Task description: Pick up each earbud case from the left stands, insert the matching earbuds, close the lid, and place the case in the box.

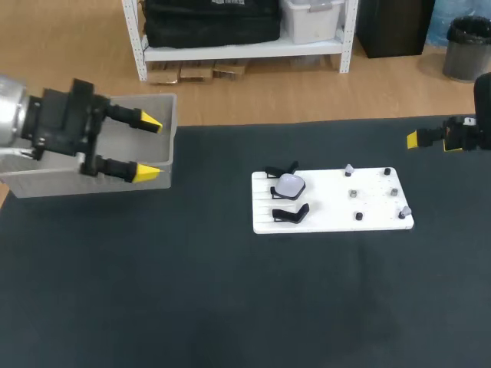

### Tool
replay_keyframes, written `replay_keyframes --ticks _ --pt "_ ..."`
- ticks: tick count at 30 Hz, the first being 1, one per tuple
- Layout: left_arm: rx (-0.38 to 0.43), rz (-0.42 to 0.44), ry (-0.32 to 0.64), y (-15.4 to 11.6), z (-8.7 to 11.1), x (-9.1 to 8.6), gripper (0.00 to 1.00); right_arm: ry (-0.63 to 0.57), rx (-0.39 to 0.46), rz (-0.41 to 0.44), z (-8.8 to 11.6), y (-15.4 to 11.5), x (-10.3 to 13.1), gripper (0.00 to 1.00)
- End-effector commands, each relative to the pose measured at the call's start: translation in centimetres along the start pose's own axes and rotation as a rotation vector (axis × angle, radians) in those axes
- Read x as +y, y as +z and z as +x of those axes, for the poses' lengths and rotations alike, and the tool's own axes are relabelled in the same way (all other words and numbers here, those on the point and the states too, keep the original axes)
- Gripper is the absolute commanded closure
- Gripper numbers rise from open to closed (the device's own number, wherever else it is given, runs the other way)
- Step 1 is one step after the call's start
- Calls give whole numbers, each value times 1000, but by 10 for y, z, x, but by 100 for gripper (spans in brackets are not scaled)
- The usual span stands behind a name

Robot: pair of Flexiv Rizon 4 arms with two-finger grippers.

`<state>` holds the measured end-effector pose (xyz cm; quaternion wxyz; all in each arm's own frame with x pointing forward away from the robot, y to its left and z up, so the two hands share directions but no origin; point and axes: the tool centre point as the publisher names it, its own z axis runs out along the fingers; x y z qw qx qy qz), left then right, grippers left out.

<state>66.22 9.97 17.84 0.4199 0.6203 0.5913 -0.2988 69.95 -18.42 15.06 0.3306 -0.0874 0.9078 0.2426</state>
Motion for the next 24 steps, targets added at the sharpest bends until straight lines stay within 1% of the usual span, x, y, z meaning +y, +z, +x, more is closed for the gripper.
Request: replay_keyframes --ticks 1,2,6,7,13,15,16,24 --pt "42 -2 -45 44 6 10 0 -1 0 -2 0 0 -1 0" --pt "59 12 -49 50 7 10 0 -1 0 -2 0 0 -1 0" --pt "61 10 -61 75 16 13 0 -1 0 -2 0 0 -1 0" --pt "72 12 -61 82 19 12 0 -1 0 -2 0 0 -1 0" --pt "50 -19 -76 119 30 10 0 -1 0 -2 0 0 -1 0" --pt "34 -25 -97 130 32 11 0 -1 0 -2 0 0 -1 0" --pt "31 -6 -99 135 32 11 0 -1 0 -2 0 0 -1 0" --pt "31 -6 -99 135 32 11 0 -1 0 -2 0 0 -1 0"
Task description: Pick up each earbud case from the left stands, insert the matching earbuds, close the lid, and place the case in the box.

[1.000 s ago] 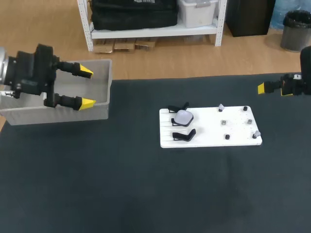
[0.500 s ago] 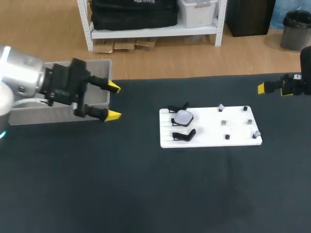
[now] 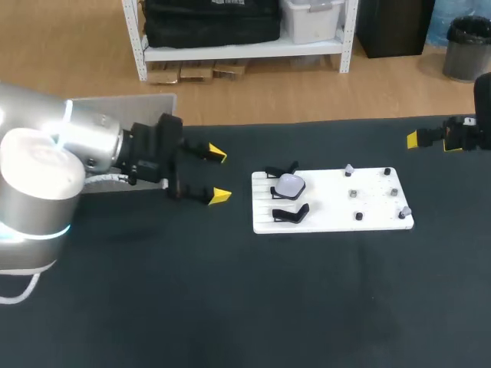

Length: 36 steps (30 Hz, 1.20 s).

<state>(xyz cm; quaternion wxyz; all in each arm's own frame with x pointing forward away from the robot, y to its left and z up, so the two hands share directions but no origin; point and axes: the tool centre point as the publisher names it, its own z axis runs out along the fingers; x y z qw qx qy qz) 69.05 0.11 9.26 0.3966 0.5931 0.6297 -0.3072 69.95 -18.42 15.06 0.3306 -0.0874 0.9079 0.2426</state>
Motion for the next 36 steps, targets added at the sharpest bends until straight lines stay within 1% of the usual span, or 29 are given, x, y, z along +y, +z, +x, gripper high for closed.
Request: replay_keyframes --ticks 1,7,8,9,10,11,12,13,15,19,24,36 --pt "-2 1 2 5 1 3 0 -1 0 -2 0 0 -1 0" --pt "-2 1 2 5 1 3 0 -1 0 -2 0 0 -1 0" --pt "30 1 1 12 3 3 0 -1 0 -2 0 0 -1 0" --pt "38 -6 -6 18 4 4 0 -1 0 -2 0 0 -1 0" --pt "12 6 -10 23 3 3 0 -1 0 -2 0 0 -1 0" --pt "4 13 -4 29 3 2 0 -1 0 -2 0 0 -1 0" --pt "14 9 -16 35 3 2 0 -1 0 -2 0 0 -1 0" --pt "5 11 -20 40 3 2 0 -1 0 -2 0 0 -1 0" --pt "11 32 -28 49 2 2 0 -1 0 -2 0 0 -1 0" --pt "-6 50 -37 60 2 4 0 -1 0 -2 0 0 -1 0" --pt "-21 61 -39 72 4 10 0 -1 0 -2 0 0 -1 0" --pt "-30 58 -53 105 1 21 0 -1 0 -2 0 0 -1 0"
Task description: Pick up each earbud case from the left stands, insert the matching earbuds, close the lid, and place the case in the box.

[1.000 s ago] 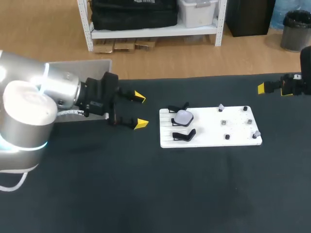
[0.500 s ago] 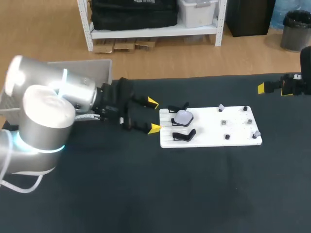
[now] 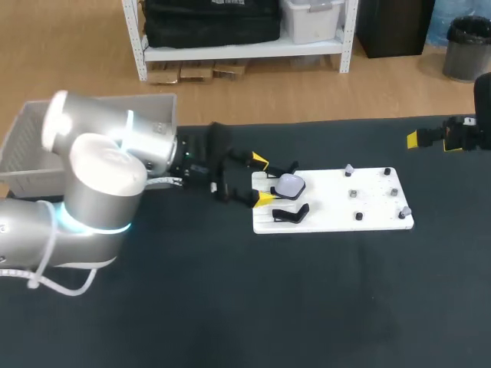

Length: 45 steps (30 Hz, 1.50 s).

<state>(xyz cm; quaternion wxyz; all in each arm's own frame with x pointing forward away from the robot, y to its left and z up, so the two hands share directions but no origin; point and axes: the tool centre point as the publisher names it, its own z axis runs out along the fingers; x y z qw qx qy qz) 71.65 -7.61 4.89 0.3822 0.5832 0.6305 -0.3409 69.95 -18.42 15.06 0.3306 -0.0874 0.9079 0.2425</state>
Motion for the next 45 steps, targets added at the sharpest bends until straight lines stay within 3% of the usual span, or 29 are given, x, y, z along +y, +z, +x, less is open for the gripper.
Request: replay_keyframes --ticks 1,7,16,26,31,45 --pt "-4 9 -7 15 2 8 0 -1 0 -2 0 0 -1 0" --pt "-14 17 -28 27 4 13 0 -1 0 -2 0 0 -1 0" --pt "-22 35 -50 44 4 15 25 -1 0 -2 0 0 -1 0" --pt "-22 35 -71 52 9 14 25 -1 0 -2 0 0 -1 0" --pt "-32 39 -83 54 10 13 35 -1 0 -2 0 0 -1 0" --pt "-22 43 -88 57 15 11 43 -1 0 -2 0 0 -1 0"
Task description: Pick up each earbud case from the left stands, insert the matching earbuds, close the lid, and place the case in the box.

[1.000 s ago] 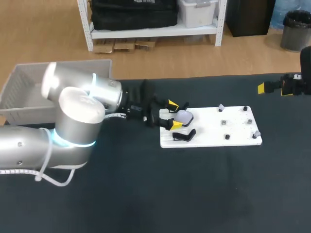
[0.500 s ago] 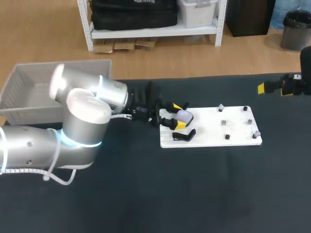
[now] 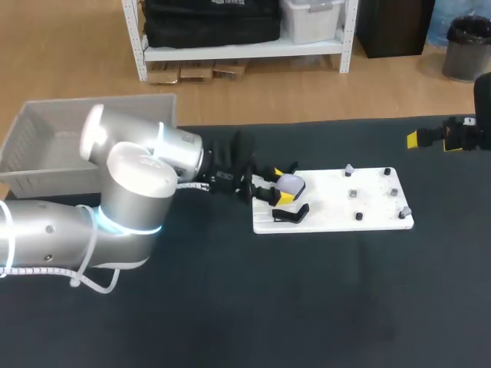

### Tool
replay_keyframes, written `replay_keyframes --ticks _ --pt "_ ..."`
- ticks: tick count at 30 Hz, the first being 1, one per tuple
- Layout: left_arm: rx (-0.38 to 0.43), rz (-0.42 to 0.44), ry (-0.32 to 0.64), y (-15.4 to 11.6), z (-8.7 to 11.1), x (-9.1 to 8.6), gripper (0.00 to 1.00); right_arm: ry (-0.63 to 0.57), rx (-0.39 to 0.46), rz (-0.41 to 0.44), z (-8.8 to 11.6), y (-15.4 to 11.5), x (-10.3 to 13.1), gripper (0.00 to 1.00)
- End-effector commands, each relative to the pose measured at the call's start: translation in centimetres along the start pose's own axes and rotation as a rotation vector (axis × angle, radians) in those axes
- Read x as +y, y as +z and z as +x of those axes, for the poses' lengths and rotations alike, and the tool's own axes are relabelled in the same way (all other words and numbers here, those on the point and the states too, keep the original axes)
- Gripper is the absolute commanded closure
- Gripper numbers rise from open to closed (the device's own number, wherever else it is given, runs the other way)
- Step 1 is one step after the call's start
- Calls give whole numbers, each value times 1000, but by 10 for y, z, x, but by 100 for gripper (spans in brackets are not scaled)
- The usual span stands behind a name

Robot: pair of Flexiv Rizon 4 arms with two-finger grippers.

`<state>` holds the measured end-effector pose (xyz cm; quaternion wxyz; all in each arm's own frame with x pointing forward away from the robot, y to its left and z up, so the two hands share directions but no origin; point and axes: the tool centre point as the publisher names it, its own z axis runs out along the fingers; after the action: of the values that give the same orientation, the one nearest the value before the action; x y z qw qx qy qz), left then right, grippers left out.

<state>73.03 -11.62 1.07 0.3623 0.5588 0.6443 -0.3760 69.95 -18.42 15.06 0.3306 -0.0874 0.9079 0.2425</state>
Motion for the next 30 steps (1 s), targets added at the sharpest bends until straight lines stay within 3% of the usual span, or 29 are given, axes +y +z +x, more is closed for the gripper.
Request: replay_keyframes --ticks 1,20,22,27,30 --pt "-1 4 -2 2 1 2 44 -1 0 -2 0 0 -1 0" --pt "-13 9 -7 4 1 4 59 -1 0 -2 0 0 -1 0" --pt "-16 8 -6 3 1 4 66 -1 0 -2 0 0 -1 0" --pt "-20 12 -4 3 0 4 72 -1 0 -2 0 0 -1 0" --pt "-19 18 -5 4 1 4 91 -1 0 -2 0 0 -1 0"
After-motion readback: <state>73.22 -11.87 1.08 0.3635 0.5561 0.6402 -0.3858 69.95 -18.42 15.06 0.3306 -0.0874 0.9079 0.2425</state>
